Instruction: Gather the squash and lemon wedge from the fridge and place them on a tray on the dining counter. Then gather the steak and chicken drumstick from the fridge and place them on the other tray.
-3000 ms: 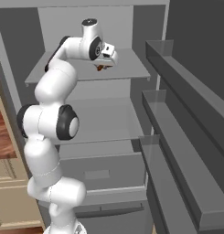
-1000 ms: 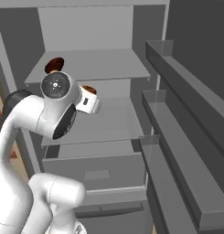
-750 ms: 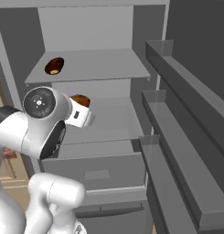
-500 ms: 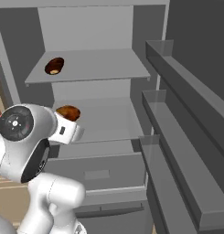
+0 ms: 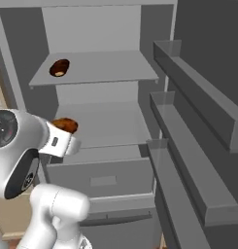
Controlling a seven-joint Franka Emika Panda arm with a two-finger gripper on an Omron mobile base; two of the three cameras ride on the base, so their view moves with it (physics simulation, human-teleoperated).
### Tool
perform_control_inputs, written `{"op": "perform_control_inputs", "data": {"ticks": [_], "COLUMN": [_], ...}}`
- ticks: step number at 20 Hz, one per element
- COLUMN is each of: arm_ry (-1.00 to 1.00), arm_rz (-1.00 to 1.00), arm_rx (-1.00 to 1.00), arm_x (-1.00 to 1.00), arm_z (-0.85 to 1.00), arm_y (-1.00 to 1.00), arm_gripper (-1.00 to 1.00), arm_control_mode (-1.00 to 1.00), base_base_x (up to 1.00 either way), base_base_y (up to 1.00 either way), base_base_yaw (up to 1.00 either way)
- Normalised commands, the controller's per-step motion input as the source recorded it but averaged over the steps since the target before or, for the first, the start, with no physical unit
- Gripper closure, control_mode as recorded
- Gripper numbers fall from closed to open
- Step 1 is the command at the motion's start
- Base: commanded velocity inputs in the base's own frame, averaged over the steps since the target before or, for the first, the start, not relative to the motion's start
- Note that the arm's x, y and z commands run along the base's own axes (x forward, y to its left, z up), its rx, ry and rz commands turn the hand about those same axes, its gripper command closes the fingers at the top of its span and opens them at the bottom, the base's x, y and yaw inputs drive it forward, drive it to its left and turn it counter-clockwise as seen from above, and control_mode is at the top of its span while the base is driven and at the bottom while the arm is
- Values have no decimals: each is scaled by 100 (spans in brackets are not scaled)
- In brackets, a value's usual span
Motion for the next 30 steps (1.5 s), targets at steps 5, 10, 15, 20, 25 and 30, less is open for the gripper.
{"op": "perform_control_inputs", "data": {"ticks": [5,10,15,20,25,30], "arm_ry": [0,0,0,0,0,0], "arm_rz": [0,0,0,0,0,0], "arm_rx": [0,0,0,0,0,0], "arm_x": [0,0,0,0,0,0], "arm_z": [0,0,0,0,0,0], "arm_y": [0,0,0,0,0,0], "arm_gripper": [100,100,100,100,100,100], "arm_control_mode": [100,100,100,100,100,100], "base_base_x": [-100,-99,-80,-64,-33,-9], "base_base_y": [12,5,0,-8,-46,-62], "base_base_yaw": [-12,-27,-33,-37,-39,-43]}}
